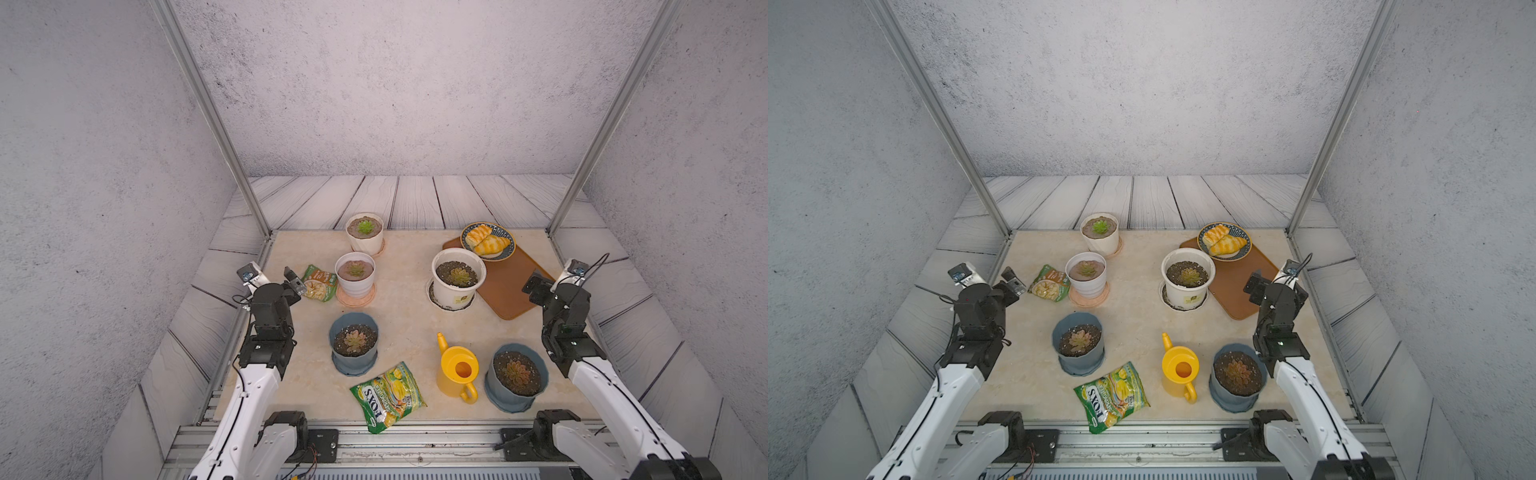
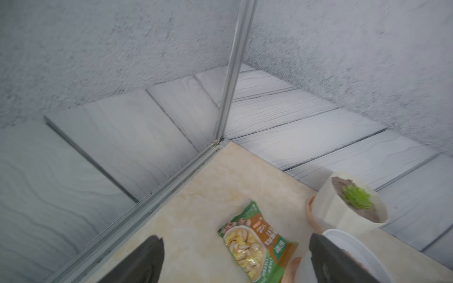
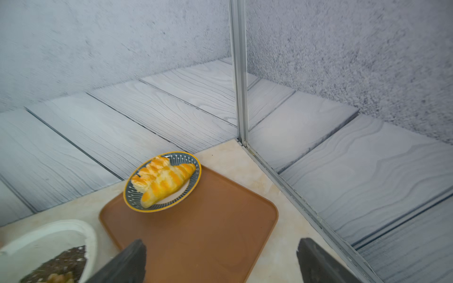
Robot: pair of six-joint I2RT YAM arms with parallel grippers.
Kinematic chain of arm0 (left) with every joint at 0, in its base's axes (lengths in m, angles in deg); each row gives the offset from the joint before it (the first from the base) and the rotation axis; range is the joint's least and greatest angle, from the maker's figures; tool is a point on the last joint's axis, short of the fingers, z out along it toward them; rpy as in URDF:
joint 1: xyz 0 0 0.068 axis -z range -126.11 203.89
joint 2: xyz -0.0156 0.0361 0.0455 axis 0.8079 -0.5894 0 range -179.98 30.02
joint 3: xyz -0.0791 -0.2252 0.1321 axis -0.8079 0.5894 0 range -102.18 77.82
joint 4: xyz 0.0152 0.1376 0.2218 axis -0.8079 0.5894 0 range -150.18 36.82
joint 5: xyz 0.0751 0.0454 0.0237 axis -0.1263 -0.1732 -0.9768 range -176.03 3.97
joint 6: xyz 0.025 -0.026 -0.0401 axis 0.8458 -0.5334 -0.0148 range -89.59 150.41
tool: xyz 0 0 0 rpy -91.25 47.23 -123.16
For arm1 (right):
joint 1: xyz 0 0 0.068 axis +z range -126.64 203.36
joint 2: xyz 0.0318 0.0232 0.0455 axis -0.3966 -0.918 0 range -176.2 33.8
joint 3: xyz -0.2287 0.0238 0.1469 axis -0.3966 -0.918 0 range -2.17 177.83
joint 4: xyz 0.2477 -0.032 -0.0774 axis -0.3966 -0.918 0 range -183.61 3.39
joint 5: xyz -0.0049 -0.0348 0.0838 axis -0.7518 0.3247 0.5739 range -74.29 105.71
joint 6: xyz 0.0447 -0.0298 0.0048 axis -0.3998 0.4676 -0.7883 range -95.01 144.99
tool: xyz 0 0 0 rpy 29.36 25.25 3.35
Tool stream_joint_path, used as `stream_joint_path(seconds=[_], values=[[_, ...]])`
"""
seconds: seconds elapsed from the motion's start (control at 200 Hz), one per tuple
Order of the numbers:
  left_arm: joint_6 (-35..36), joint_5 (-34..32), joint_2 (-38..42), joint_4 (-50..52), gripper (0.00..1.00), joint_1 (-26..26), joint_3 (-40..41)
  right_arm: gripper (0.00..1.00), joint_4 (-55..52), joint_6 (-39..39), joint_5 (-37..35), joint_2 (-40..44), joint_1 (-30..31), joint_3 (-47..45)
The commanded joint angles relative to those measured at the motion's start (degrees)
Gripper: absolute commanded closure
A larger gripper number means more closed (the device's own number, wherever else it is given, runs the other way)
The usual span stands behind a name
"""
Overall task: Water the succulent around the soil edge
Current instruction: Move the pot to the center of the board.
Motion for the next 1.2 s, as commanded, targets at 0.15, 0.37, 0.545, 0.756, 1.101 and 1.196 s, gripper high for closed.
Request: stream_joint_path(seconds=[0.15, 0.37, 0.545, 0.756, 1.101, 1.196], values=[[-14.9, 4.4, 3.5, -3.3, 0.02, -3.0, -1.9, 0.00, -17.8, -0.8, 11.8, 16.1, 9.8, 3.6], [-5.8, 18.8, -15.6, 10.1, 0.01, -3.8, -23.1, 0.00, -17.4, 1.1, 24.5, 18.6, 17.4, 1.7], [4.1, 30.9, -35.3, 17.9, 0.28, -2.5, -40.0, 0.00, -11.5, 0.9, 28.1, 18.2, 17.5, -2.3], [18.6, 36.5, -50.7, 21.8, 0.46, 1.5, -53.6, 0.00, -9.6, -0.3, 26.1, 20.4, 17.5, -4.0], [38.9, 32.6, -70.2, 36.7, 0.48, 11.6, -75.4, 0.00, -8.7, -1.5, 26.3, 18.1, 17.5, -4.1], [39.7, 32.2, -75.6, 40.4, 0.49, 13.0, -82.3, 0.00, -8.6, -1.7, 26.3, 17.7, 17.5, -4.1]])
